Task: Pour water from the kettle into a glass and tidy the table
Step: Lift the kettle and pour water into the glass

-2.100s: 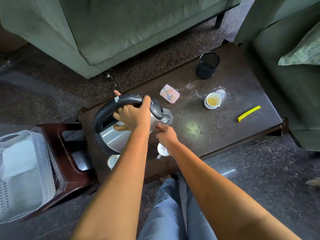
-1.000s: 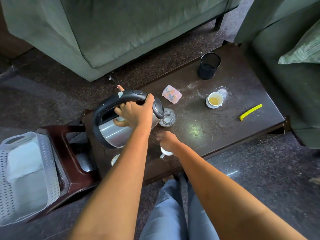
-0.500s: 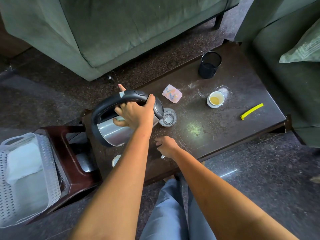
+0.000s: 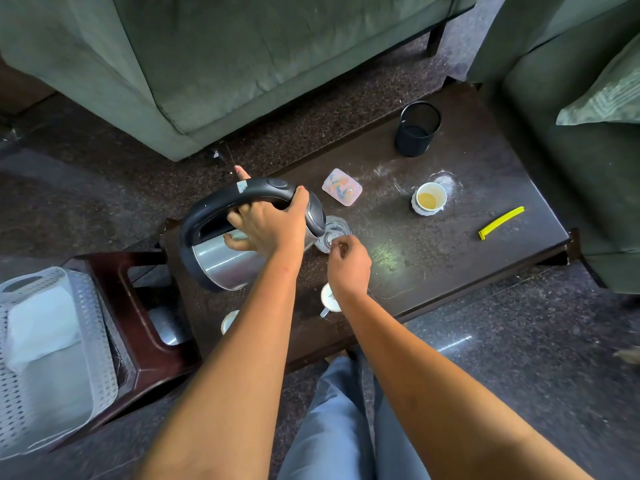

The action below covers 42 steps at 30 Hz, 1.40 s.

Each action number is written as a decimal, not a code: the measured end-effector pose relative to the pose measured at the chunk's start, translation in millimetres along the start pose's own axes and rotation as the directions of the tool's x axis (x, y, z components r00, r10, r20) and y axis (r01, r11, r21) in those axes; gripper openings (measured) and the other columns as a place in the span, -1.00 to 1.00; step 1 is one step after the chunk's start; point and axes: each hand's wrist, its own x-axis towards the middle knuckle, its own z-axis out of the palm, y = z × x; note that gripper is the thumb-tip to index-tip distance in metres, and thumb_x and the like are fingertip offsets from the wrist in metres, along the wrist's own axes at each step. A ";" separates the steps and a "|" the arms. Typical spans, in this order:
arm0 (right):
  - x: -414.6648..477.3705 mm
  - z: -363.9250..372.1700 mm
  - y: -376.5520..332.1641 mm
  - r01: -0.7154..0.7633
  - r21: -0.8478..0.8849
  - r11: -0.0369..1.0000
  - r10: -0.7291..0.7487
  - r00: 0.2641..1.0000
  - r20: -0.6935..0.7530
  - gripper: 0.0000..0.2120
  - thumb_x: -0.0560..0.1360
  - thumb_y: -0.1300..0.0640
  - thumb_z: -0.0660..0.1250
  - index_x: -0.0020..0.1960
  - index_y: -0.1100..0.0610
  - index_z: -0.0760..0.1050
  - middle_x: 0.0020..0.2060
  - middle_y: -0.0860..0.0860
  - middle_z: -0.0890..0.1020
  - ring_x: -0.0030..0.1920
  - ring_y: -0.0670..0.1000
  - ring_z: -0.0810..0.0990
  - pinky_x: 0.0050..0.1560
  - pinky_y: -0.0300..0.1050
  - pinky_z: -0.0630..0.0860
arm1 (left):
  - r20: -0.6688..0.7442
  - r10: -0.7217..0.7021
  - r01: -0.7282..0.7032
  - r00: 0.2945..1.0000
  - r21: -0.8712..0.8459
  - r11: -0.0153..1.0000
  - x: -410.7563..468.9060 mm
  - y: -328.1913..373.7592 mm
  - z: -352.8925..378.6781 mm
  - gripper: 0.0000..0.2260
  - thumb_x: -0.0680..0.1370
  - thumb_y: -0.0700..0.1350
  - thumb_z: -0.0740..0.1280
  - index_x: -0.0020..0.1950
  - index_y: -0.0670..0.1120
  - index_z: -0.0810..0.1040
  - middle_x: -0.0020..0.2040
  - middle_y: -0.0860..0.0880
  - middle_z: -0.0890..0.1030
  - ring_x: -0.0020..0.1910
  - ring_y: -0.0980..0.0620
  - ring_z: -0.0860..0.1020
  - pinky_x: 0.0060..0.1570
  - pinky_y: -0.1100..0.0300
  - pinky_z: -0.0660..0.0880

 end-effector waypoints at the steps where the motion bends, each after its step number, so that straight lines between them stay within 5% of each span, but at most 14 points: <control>1: -1.1 0.4 -2.8 0.030 0.060 0.998 -0.027 0.998 -0.048 -0.84 0.57 0.12 0.17 0.04 0.09 0.51 -0.02 0.03 0.59 -0.02 0.04 0.56 -0.01 -0.04 0.50 | -0.002 0.005 -0.005 1.000 -0.001 1.000 -0.1 -0.3 0.3 -0.13 0.30 0.30 0.32 0.53 0.13 0.02 0.31 -0.02 0.47 0.37 -0.09 0.23 0.31 -0.23 0.00; 5: -4.4 3.1 -21.5 0.178 0.267 0.947 -0.148 0.981 -0.128 -0.81 0.57 0.08 0.20 0.13 0.00 0.52 -0.03 -0.18 0.53 0.10 -0.03 0.51 0.08 -0.16 0.44 | -0.005 0.009 -0.009 1.000 -0.002 1.000 -0.3 -0.5 1.6 -0.14 0.31 0.29 0.33 0.52 0.13 0.04 0.35 -0.02 0.45 0.38 -0.10 0.22 0.31 -0.24 -0.01; 10: -7.4 8.8 -36.0 0.206 0.343 0.916 -0.182 0.978 -0.103 -0.79 0.55 0.10 0.24 0.14 0.02 0.55 0.00 -0.17 0.54 0.10 -0.14 0.49 0.20 -0.13 0.44 | -0.003 0.004 -0.004 1.000 -0.004 1.000 -2.0 1.4 3.1 -0.15 0.31 0.29 0.32 0.52 0.10 0.09 0.29 -0.05 0.50 0.36 -0.11 0.25 0.30 -0.25 0.03; 18: -8.0 10.4 -33.9 0.262 0.266 0.928 -0.236 0.963 -0.127 -0.77 0.55 0.15 0.25 0.19 0.09 0.54 0.06 -0.09 0.58 0.09 -0.15 0.45 0.17 -0.30 0.32 | -0.039 0.051 -0.052 0.998 -0.008 0.999 -5.3 3.8 3.5 -0.23 0.30 0.25 0.35 0.46 0.02 0.29 0.27 -0.06 0.53 0.34 -0.14 0.28 0.29 -0.27 0.06; 22: -7.5 11.9 -33.3 0.276 0.236 0.932 -0.251 0.959 -0.131 -0.76 0.56 0.15 0.25 0.20 0.10 0.54 0.10 -0.05 0.60 0.09 -0.15 0.44 0.07 -0.46 0.21 | -0.021 0.039 -0.039 0.999 0.026 0.999 -4.3 2.1 4.5 -0.16 0.30 0.29 0.32 0.52 0.09 0.10 0.27 -0.06 0.51 0.35 -0.10 0.26 0.30 -0.23 0.06; 32: -10.3 20.7 -32.1 0.254 0.275 0.927 -0.213 0.962 -0.173 -0.74 0.55 0.15 0.25 0.22 0.10 0.53 0.11 -0.04 0.58 0.07 -0.21 0.42 0.05 -0.57 0.23 | -0.041 0.050 -0.051 0.998 -0.011 0.999 -9.0 5.7 4.7 -0.29 0.31 0.23 0.36 0.38 -0.07 0.41 0.26 -0.11 0.53 0.35 -0.17 0.28 0.32 -0.30 0.03; 35: -11.4 22.7 -31.9 0.255 0.257 0.932 -0.211 0.960 -0.186 -0.74 0.55 0.15 0.24 0.22 0.10 0.53 0.12 -0.03 0.59 0.11 -0.17 0.45 0.06 -0.65 0.18 | -0.030 0.045 -0.045 0.999 0.006 0.999 -8.4 4.8 5.8 -0.26 0.30 0.25 0.34 0.42 -0.01 0.35 0.29 -0.08 0.51 0.36 -0.15 0.26 0.32 -0.28 0.02; 42: -14.0 25.3 -31.8 0.236 0.264 0.935 -0.196 0.966 -0.170 -0.71 0.55 0.11 0.25 0.26 0.07 0.51 0.15 -0.04 0.56 0.17 -0.08 0.48 0.14 -0.43 0.25 | -0.031 0.051 -0.051 0.998 0.011 0.999 -7.5 4.3 6.8 -0.23 0.30 0.26 0.34 0.45 0.03 0.29 0.31 -0.06 0.49 0.37 -0.13 0.25 0.32 -0.27 0.01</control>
